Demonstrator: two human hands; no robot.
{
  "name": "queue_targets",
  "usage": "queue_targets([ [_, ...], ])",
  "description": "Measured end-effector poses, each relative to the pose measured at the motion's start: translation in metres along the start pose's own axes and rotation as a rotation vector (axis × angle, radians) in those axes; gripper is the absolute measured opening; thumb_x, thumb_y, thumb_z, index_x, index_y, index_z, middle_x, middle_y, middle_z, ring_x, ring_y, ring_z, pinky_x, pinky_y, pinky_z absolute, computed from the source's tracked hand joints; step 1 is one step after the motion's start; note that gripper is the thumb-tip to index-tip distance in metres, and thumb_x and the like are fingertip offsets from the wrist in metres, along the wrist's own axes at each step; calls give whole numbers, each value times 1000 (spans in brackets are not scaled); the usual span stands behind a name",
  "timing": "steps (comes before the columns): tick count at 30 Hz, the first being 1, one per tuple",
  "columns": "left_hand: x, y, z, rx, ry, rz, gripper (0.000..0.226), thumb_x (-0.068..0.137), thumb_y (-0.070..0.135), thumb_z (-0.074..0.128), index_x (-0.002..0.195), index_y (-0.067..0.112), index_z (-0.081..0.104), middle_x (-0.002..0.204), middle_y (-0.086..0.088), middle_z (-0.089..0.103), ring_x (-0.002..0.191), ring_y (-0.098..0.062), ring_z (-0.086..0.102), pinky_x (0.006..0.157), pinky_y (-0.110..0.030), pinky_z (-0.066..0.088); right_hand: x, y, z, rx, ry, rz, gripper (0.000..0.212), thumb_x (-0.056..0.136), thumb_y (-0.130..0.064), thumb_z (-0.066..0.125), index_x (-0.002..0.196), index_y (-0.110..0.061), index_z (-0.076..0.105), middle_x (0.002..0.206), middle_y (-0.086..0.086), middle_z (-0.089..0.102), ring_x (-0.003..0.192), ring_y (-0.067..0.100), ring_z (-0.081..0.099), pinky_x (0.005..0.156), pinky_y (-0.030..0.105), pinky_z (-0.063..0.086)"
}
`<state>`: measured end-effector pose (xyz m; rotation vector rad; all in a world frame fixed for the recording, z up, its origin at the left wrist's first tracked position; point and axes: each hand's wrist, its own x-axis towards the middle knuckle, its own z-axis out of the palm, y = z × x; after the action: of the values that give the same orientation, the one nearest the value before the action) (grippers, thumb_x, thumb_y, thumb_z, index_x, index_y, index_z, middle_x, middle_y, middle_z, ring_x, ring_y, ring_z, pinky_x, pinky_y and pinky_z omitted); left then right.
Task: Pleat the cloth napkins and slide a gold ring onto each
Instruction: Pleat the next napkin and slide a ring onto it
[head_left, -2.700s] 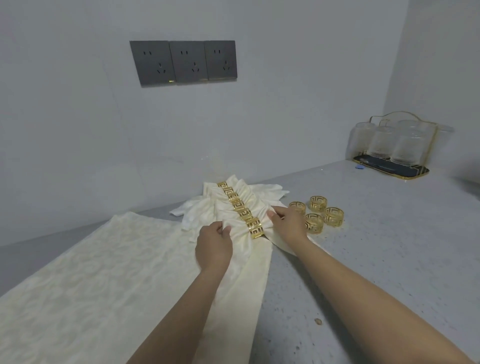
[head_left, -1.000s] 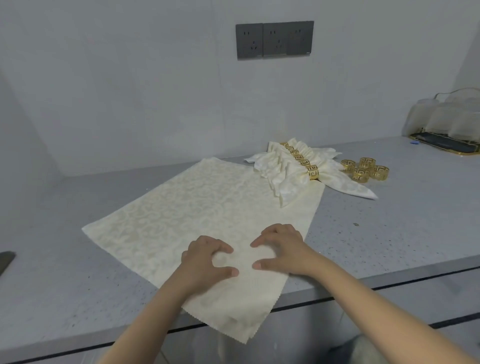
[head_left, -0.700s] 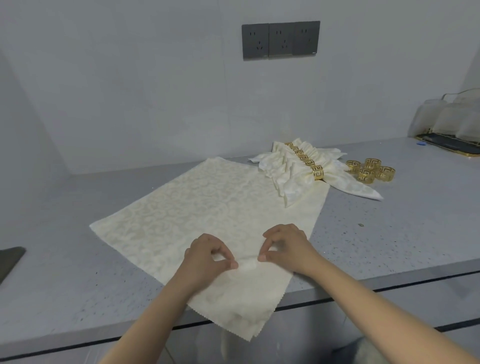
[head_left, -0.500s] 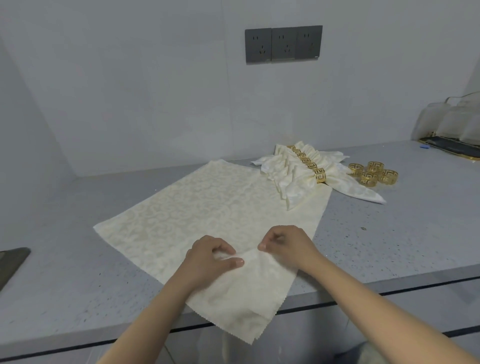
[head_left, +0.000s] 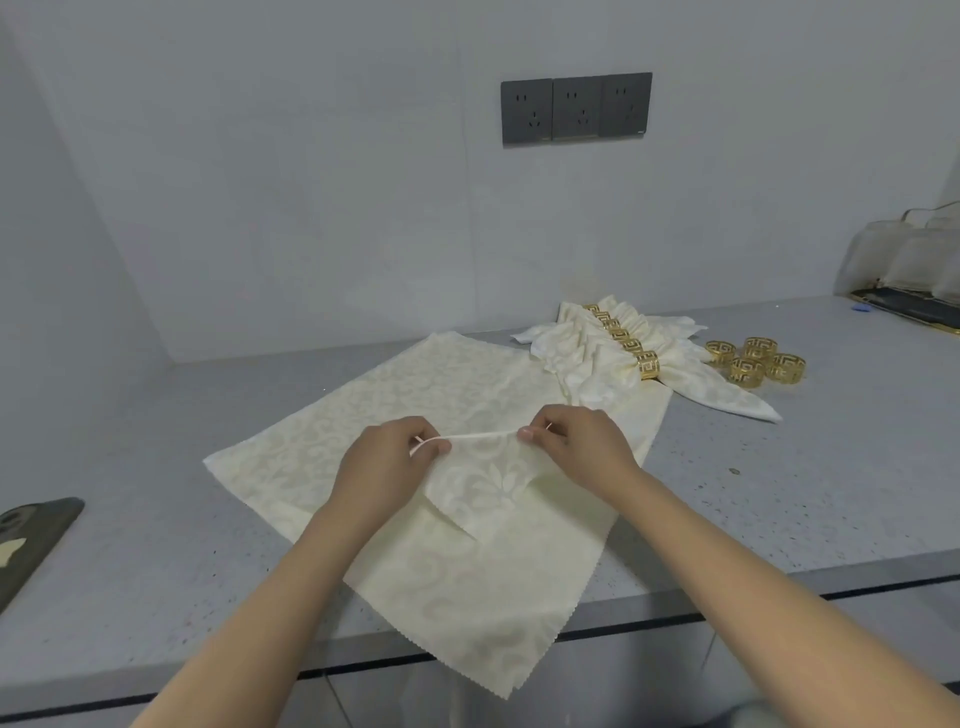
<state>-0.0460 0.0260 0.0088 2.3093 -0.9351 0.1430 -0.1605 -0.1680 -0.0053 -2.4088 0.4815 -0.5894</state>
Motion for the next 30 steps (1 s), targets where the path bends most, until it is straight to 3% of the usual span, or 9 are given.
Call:
queue_targets([
  [6,4,18,-29,31,45,53,15,89,35,61,77,27,66,68,10,62,66,-6,54,55,-24,35,5,-20,-24,28,49,-84,20,89,-39,62,78,-22,67,61,-18,56,61,-2,51,56,21,34],
  [11,4,29,-60,48,-207,-54,21,87,39,65,75,22,68,57,12,52,49,-3,47,51,-21,36,-4,-42,-43,76,-165,-84,22,88,-32,65,74,-15,65,43,-30,48,49,-10,48,48,9,33],
  [14,2,26,-72,61,-381,-81,26,88,40,64,81,15,68,46,18,52,42,3,47,47,-14,33,-8,-52,-51,95,-313,-80,26,90,-30,63,79,-7,66,37,-25,45,41,-8,46,44,6,30],
  [16,2,22,-76,60,-425,-87,26,88,39,64,84,13,69,42,25,50,41,8,46,47,-14,31,-6,-57,-52,109,-365,-80,26,90,-29,63,80,-5,65,36,-25,44,39,-8,46,41,5,30],
  [19,12,11,-72,42,-381,-96,23,88,37,64,81,15,69,40,20,48,39,5,44,46,-14,30,8,-52,-41,90,-357,-70,24,88,-32,65,79,-10,67,38,-24,47,40,-6,46,42,6,29],
  [22,31,-8,-55,73,-284,-117,23,87,37,66,74,18,67,55,14,50,51,-2,46,54,-21,35,34,-35,-21,-2,-333,-74,14,84,-34,69,78,-21,67,56,-15,53,52,0,47,52,16,33],
  [26,56,-35,-20,127,-206,-141,21,85,40,65,70,26,62,76,12,54,68,-5,50,62,-27,37,66,-13,11,-92,-300,-23,11,84,-28,68,91,-21,67,75,-12,53,72,6,51,61,20,37],
  [28,65,-46,-2,126,-179,-145,15,87,38,63,78,26,63,80,11,55,75,-9,53,65,-28,39,78,-3,28,-136,-252,-11,18,84,-27,68,101,-22,67,85,-10,58,87,12,56,73,25,39],
  [30,66,-54,10,120,-147,-103,12,88,35,63,94,24,66,92,8,59,88,-13,57,79,-31,44,81,5,41,-164,-188,-71,20,84,-27,69,103,-26,69,96,-7,64,98,15,58,85,28,40],
])
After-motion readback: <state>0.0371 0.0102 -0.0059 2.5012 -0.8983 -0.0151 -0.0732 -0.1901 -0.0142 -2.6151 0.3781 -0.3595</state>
